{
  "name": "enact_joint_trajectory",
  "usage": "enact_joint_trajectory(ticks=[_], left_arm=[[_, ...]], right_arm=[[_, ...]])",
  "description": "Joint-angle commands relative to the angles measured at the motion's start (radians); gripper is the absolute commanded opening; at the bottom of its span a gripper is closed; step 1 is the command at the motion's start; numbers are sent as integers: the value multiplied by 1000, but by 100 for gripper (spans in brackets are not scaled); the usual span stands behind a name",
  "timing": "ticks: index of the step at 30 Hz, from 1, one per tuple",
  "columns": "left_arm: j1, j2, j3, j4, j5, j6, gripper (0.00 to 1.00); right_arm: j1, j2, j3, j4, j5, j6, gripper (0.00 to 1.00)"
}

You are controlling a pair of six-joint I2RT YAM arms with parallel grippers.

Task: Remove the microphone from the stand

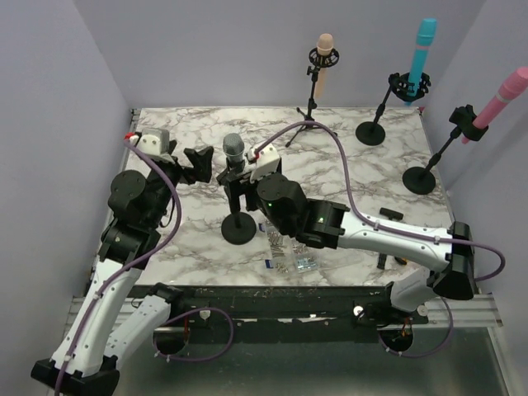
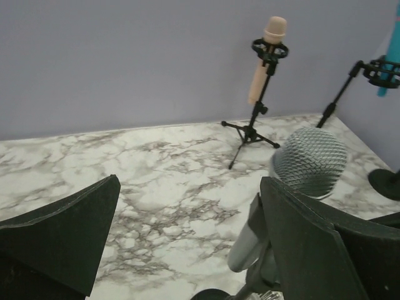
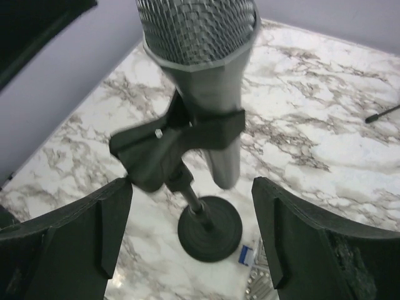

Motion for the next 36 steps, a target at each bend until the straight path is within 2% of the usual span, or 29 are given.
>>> enact_joint_trajectory(ticks=[1, 7, 12, 18, 23, 26, 30, 36], left_arm=[[43, 92, 96, 13, 369, -37, 99], [49, 218, 181, 6, 538, -74, 99], [47, 289, 252, -31, 628, -96, 99], [36, 269, 231, -23, 621, -81, 99], [8, 357, 342, -169, 528, -38, 99], [-3, 380, 342, -194, 496, -18, 98], [-12, 396, 350, -212, 464, 4, 90], [-34, 409, 363, -242, 415, 17, 65]], right_arm=[[0, -144, -109, -18, -78, 30, 88], [1, -322, -246, -39, -96, 127, 93], [0, -353, -255, -96, -75, 164, 94], [1, -348, -266, -83, -109, 184, 95], [1, -310, -243, -89, -124, 181, 95], [0, -290, -227, -100, -129, 184, 95], [1, -282, -225, -101, -137, 190, 95], [1, -242, -196, -118, -117, 187, 96]])
